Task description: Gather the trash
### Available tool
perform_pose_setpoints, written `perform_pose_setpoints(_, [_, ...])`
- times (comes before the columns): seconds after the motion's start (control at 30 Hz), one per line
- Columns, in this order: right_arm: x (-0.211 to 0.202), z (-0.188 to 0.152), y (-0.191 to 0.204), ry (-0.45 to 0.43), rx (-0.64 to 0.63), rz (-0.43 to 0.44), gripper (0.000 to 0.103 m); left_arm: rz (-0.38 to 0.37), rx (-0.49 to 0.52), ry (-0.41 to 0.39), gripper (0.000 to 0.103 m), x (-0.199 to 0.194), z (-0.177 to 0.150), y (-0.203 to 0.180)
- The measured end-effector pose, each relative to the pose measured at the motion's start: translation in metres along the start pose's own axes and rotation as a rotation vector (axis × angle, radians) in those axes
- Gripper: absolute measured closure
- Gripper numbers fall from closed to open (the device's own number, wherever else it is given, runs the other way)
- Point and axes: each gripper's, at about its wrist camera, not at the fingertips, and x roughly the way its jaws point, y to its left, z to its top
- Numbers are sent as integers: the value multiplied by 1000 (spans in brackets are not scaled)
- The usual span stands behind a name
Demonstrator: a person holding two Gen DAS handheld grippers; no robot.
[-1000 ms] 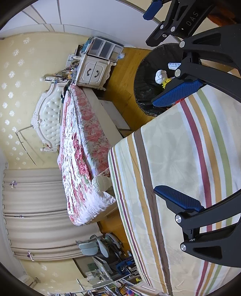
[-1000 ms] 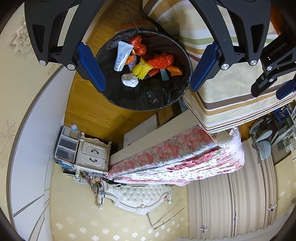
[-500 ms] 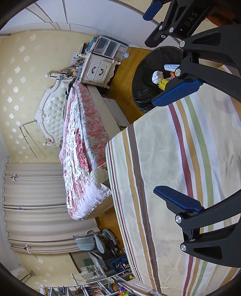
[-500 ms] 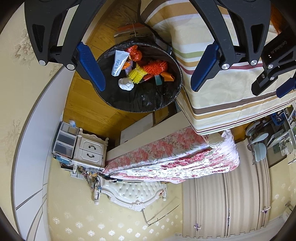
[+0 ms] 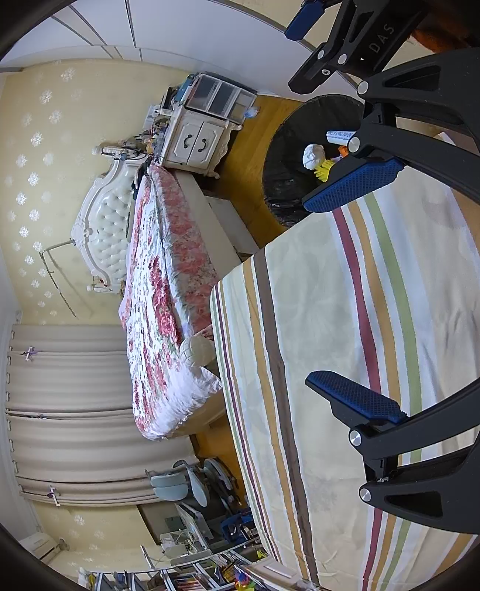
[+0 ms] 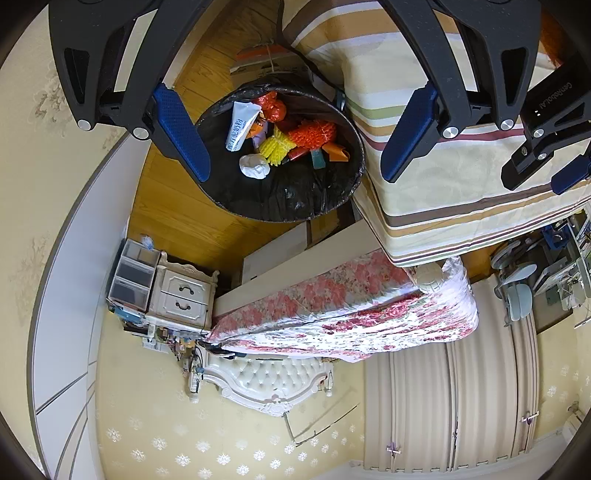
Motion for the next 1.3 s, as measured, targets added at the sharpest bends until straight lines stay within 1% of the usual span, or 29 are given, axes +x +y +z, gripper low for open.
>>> perform_pose_setpoints(1.3, [1,-1,-1,3,-3,-2,12,-3,1,-2,18,-3,0,-4])
